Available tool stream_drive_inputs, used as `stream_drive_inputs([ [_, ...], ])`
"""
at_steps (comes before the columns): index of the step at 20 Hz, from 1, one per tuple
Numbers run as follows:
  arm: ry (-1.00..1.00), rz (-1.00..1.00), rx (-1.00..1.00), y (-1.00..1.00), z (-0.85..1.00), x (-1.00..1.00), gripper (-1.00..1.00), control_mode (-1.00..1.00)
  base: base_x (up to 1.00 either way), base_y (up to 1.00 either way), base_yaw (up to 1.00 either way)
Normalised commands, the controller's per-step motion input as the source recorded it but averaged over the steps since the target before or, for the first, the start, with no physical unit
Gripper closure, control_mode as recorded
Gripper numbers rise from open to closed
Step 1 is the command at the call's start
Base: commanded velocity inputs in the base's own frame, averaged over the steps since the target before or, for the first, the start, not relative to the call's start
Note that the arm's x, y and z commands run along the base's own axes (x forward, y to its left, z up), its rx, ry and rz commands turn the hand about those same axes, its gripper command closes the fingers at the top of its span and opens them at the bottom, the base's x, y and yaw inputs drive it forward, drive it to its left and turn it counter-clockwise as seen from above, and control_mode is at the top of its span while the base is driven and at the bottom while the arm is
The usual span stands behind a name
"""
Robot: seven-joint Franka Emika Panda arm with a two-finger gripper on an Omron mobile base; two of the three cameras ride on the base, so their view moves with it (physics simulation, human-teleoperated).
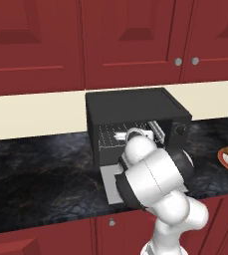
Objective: Pull the toaster oven rack outwards. Pick up the baguette from the plate and place it on the toaster oven rack. Close the toaster oven door fully and set the temperature to the lowest setting.
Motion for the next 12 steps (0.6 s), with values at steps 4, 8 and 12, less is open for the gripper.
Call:
stream_drive_inputs([
  [4,0.02,0.0,0.01,0.0,-0.21,0.21,-1.0,-1.0,0.0,0.0,0.0],
  [8,0.04,0.0,0.02,0.0,-0.22,0.19,-1.0,-1.0,0.0,0.0,0.0],
  [12,0.02,0.0,0.01,0.0,-0.19,0.16,-1.0,-1.0,0.0,0.0,0.0],
])
